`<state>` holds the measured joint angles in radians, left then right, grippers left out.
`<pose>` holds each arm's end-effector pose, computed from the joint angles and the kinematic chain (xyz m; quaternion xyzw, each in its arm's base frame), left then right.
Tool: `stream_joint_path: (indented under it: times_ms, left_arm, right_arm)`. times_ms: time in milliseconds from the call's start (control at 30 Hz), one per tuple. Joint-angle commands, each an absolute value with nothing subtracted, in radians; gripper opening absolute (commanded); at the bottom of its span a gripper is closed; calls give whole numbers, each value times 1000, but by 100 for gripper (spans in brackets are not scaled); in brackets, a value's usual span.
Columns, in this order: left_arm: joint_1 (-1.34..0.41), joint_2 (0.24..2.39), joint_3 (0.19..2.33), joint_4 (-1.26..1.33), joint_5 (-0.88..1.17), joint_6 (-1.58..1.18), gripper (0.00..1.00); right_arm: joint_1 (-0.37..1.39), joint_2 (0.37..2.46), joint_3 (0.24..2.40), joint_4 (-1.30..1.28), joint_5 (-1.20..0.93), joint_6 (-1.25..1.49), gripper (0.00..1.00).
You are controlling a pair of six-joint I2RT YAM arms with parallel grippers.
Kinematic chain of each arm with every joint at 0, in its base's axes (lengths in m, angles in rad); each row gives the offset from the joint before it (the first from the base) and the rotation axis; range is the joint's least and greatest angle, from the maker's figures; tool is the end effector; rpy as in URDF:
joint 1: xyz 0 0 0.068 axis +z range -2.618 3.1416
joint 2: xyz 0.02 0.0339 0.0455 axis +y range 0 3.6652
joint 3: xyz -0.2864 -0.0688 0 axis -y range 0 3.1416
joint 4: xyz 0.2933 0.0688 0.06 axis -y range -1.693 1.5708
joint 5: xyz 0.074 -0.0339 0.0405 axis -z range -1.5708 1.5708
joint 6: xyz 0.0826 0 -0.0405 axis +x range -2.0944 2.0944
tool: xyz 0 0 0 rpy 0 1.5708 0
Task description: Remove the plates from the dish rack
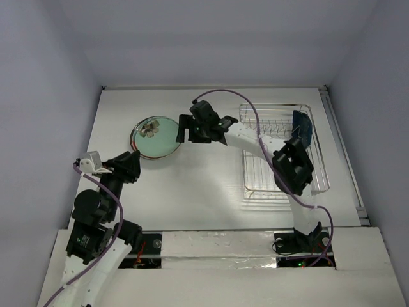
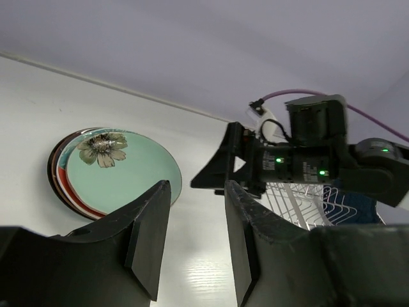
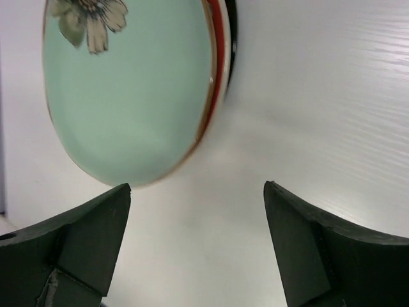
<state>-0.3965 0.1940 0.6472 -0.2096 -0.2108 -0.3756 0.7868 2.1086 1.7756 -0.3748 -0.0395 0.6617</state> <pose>0.1234 -0.0329 0.3884 -0.0765 0.6134 -0.2349 0.7502 0.4090 0.4147 0.2185 -0.0650 0.9059 0.2905 0.3013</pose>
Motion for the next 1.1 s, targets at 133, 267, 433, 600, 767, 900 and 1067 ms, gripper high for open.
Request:
stream_joint_path:
  times_ms: [133,267,433,600,767,900,1067]
  left_arm:
    - [-391,163,647,-167,-207,-373,36]
    - [-391,146,644,-161,-207,-374,36]
    - [-411,101,646,-166,-207,-376,26]
    - [-440,71,647,-170,-207,-379,1]
    - [-451,71,653,-184,-207,-387,0]
    - [-460,63,652,-183,-207,-388,19]
    - [-469,55,650,-181,-207,-383,30]
  right_arm:
    - [773,1713,1570,-474,361,531,20]
    - [628,1469,1383,-526,586,554,0]
    - [367,1246,1197,-551,695,540,0]
    - [192,1193,1138,-574,695,471,76]
    - [124,1310,1212,-630,756,399,70]
    - [124,1425,1268,-624,746,295,65]
    - [124,1584,1392,-682,847,216,66]
